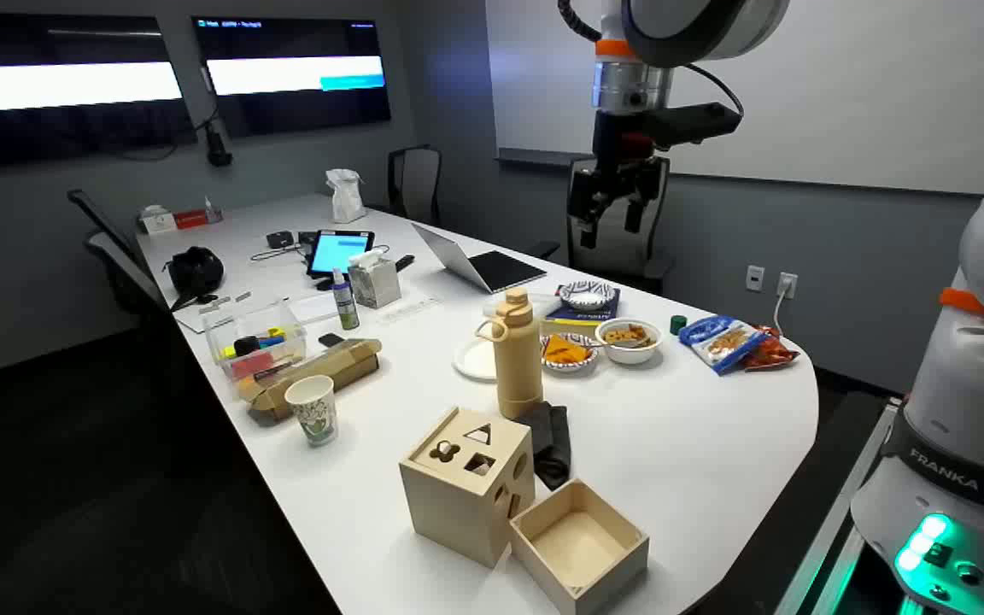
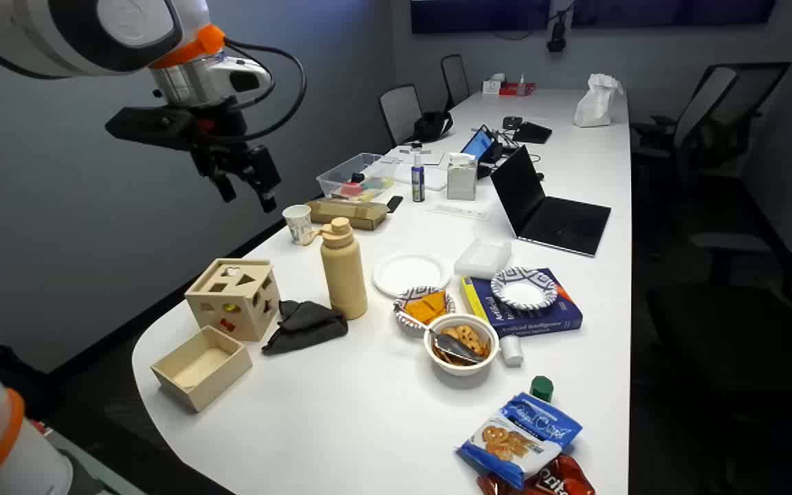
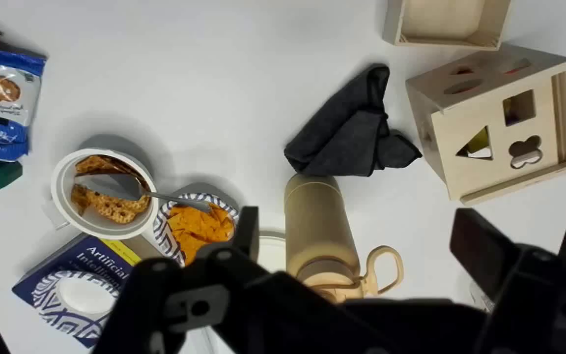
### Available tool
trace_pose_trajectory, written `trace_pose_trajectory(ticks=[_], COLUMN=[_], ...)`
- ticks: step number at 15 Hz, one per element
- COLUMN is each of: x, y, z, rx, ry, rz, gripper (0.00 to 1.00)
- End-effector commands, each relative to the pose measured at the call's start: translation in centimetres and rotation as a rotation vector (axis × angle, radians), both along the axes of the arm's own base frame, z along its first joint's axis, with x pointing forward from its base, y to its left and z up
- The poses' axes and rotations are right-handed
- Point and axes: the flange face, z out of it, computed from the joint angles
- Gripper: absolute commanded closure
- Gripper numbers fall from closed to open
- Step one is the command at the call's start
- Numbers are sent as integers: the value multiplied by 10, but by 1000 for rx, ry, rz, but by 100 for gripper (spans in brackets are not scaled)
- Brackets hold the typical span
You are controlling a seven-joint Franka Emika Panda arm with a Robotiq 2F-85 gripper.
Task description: Pick up the towel and clean the other end of the table
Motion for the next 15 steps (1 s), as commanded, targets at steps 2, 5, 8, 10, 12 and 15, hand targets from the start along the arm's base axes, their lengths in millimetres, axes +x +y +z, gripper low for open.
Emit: trace_pose_trajectory(ticks=[2,5,8,10,12,15], x=[0,18,31,36,38,38], y=[0,-17,-39,-51,-56,-58], z=[1,-30,-77,-110,-141,-187], rx=[0,61,146,212,280,364], ry=[1,26,38,57,87,112], rz=[0,6,14,19,9,-59], gripper=[0,0,0,0,0,0])
